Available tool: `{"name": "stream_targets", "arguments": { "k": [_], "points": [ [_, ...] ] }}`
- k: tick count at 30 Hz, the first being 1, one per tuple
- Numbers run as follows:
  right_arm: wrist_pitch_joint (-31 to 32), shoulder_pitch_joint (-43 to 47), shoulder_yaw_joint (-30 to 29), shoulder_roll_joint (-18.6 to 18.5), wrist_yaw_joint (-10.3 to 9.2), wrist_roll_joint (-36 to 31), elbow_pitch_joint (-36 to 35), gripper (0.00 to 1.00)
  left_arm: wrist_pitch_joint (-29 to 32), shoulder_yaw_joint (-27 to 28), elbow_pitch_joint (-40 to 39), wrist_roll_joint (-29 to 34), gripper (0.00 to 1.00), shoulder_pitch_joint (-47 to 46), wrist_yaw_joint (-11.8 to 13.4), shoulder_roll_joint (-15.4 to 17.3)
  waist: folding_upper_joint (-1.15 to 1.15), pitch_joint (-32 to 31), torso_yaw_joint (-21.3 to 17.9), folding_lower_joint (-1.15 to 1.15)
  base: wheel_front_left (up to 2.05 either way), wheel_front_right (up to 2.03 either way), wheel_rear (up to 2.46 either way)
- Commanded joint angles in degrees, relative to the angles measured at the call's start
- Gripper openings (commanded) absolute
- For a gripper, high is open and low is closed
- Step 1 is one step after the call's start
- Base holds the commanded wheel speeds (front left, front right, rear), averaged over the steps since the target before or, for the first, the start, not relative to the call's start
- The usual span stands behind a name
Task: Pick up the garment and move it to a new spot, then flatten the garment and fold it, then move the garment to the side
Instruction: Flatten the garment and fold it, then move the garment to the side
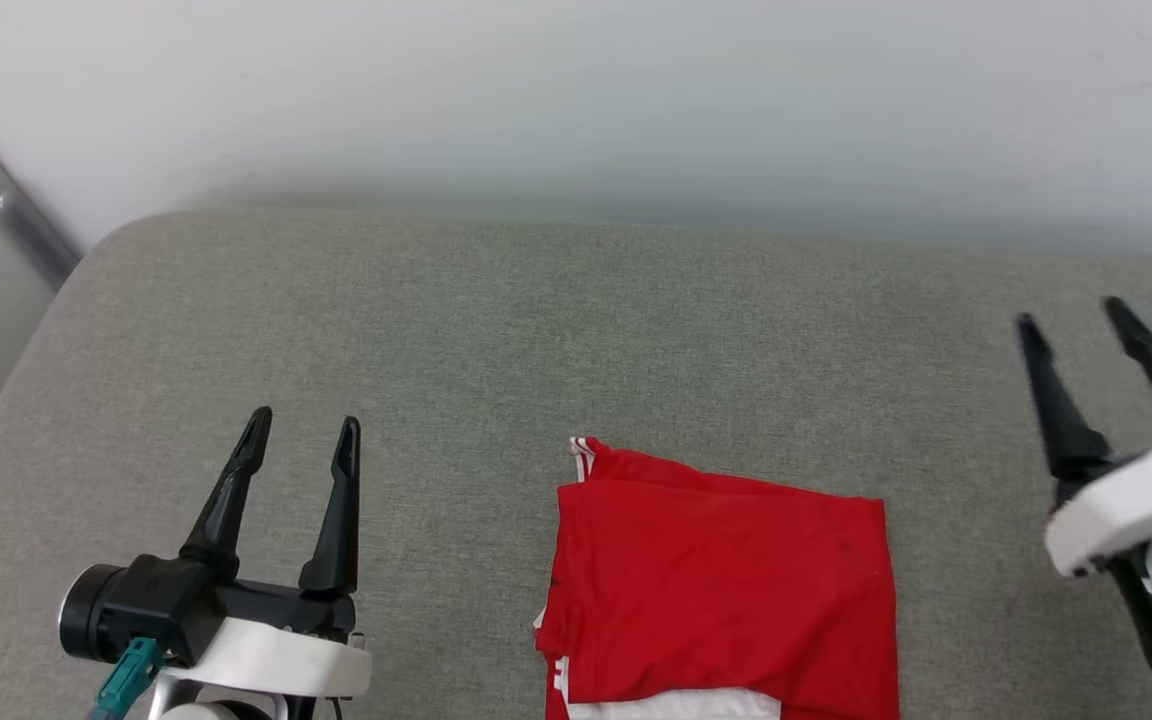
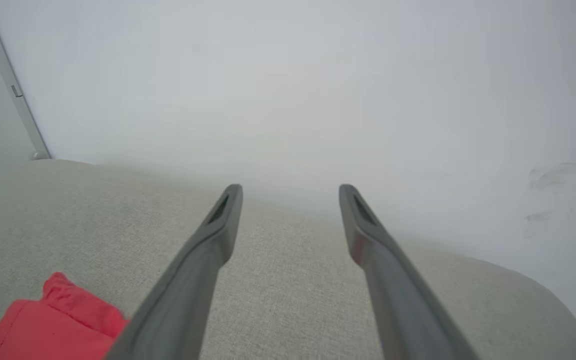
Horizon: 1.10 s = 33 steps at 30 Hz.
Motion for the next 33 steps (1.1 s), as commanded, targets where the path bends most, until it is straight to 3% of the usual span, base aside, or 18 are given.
{"name": "stream_targets", "arguments": {
  "k": [1, 7, 15, 27, 33],
  "points": [
    [-1.35, 1.83, -1.74, 0.85, -0.02, 0.11, -1.37, 1.00, -0.11, -0.07, 0.07, -0.43, 1.00, -0.02, -0.07, -0.08, 0.00, 0.06, -0.22, 0.00, 0.00, 0.00, 0.00],
    [-7.95, 10.47, -8.67, 5.04, -0.02, -2.17, -8.92, 1.00, -0.11, -0.56, 0.75, -1.18, 1.00, 0.74, -0.07, -0.10, 0.00, 0.23, -1.25, 0.00, 0.00, 0.00, 0.00],
    [-12.88, 15.24, -8.90, 10.84, -0.02, -4.09, -9.29, 1.00, -0.11, -1.16, 0.88, -1.38, 1.00, 1.02, -0.07, -0.57, 0.00, 0.34, -1.65, 0.00, 0.00, 0.00, 0.00],
    [-14.15, 14.60, -8.42, 12.02, -0.02, -4.57, -6.35, 1.00, -0.11, -2.51, 1.13, -0.97, 1.00, 1.13, -0.08, -0.22, 0.00, 0.25, -1.64, 0.00, 0.00, 0.00, 0.00],
    [-11.32, 14.25, -7.79, 11.18, -0.02, -4.00, -6.73, 1.00, -0.11, -2.61, 1.10, -1.14, 1.00, 0.97, -0.08, -0.08, 0.00, 0.50, -1.53, 0.00, 0.00, 0.00, 0.00]
  ]
}}
